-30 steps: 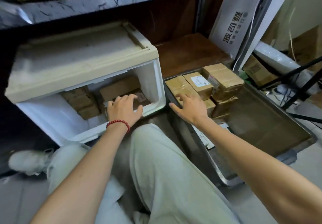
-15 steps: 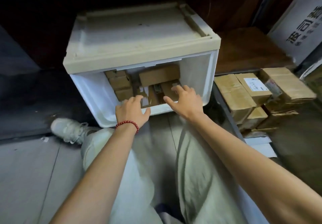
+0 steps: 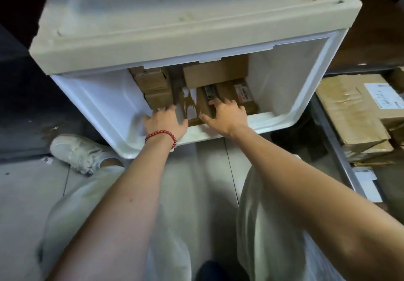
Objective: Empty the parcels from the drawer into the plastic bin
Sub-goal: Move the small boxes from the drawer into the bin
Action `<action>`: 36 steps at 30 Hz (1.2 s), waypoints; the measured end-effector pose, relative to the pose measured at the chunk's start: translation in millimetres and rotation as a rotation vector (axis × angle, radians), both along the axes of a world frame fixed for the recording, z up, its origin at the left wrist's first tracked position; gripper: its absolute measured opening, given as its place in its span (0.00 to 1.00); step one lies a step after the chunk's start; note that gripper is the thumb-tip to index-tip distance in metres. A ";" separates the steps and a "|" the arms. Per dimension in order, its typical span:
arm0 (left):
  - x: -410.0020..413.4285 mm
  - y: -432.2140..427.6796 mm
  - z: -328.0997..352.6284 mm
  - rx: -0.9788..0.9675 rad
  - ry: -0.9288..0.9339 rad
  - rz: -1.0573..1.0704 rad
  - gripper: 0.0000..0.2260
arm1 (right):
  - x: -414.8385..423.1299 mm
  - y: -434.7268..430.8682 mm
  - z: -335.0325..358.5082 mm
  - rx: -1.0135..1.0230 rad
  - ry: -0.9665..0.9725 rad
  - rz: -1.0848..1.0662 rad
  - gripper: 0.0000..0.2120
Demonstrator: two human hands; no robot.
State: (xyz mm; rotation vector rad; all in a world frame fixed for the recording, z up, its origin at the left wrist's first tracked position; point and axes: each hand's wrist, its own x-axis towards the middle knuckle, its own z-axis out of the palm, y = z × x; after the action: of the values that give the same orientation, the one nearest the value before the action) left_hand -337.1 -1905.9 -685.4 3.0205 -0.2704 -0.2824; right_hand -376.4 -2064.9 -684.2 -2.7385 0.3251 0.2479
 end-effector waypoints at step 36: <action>28.8 -12.5 -18.8 -0.665 0.335 0.281 0.31 | 35.8 5.7 -13.7 0.533 0.096 -0.057 0.27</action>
State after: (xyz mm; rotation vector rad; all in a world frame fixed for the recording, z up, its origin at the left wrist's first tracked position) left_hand -308.3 -1918.4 -704.1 2.2717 0.0798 -0.5371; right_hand -340.6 -2059.2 -697.8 -2.1939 0.3099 0.3894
